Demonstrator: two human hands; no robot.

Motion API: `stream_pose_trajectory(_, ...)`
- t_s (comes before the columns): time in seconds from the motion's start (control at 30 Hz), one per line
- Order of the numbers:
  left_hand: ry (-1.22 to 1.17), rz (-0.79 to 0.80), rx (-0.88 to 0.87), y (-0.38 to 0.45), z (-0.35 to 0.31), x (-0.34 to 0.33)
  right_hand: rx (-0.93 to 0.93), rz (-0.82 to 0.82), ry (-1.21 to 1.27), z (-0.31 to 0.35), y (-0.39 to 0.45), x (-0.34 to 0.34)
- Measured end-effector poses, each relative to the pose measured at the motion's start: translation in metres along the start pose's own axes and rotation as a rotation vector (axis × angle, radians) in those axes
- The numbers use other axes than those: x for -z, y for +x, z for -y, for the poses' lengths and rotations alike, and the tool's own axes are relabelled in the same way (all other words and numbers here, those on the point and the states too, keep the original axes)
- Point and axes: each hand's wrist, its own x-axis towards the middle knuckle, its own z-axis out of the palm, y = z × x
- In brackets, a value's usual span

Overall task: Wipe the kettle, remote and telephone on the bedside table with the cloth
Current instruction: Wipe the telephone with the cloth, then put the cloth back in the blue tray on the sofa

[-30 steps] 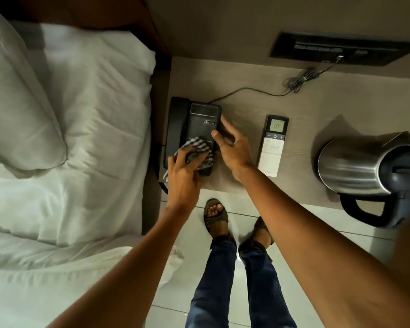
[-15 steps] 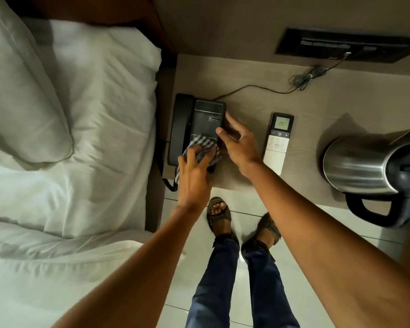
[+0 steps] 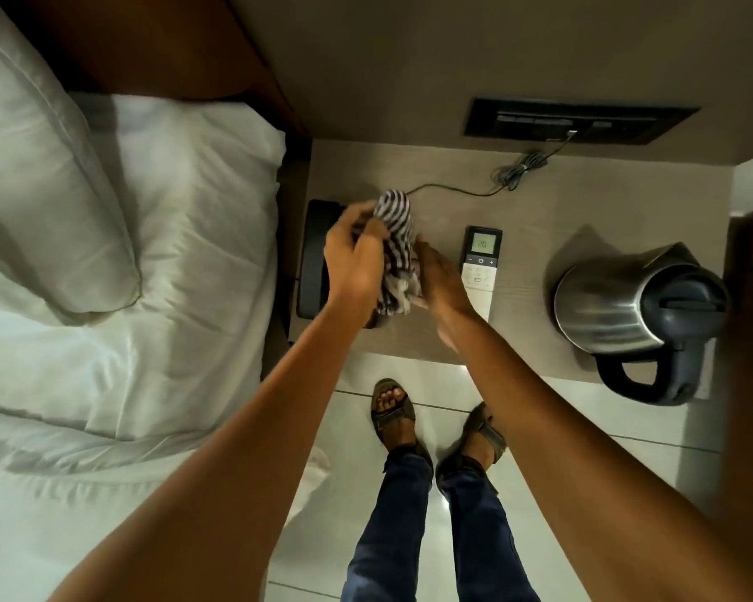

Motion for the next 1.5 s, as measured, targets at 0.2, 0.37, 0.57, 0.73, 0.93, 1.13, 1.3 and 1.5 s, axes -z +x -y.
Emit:
stream_pose_trajectory(0.2, -0.156, 0.209, 0.039, -0.003, -0.039, -0.027, 0.088, -0.020, 0.204, 0.045, -0.036, 0.040)
stream_pose_trajectory(0.37, -0.166, 0.403, 0.026, -0.022, -0.071, -0.056, 0.224, 0.007, 0.372, 0.082, -0.071, 0.085)
stream_pose_trajectory(0.57, -0.113, 0.490, -0.107, -0.066, -0.112, -0.133, 0.373, -0.039, 0.475, 0.105, -0.112, 0.170)
stream_pose_trajectory(0.73, -0.027, 0.561, -0.262, -0.125, -0.146, -0.234, 0.490, -0.194, 0.606, 0.113, -0.154, 0.274)
stream_pose_trajectory(0.93, 0.132, 0.721, -0.386, -0.211, -0.153, -0.370, 0.550, -0.475, 0.748, 0.090, -0.212, 0.420)
stream_pose_trajectory(1.13, 0.430, 0.904, -0.708, -0.307, -0.129, -0.492, 0.452, -0.880, 1.011, 0.006, -0.263, 0.587)
stream_pose_trajectory(1.3, 0.602, 1.053, -0.994, -0.350, -0.106, -0.555, 0.195, -1.198, 1.001, -0.078, -0.270, 0.697)
stream_pose_trajectory(1.5, 0.696, 1.090, -1.230, -0.380, -0.084, -0.614, -0.031, -1.299, 0.820, -0.136, -0.244, 0.760)
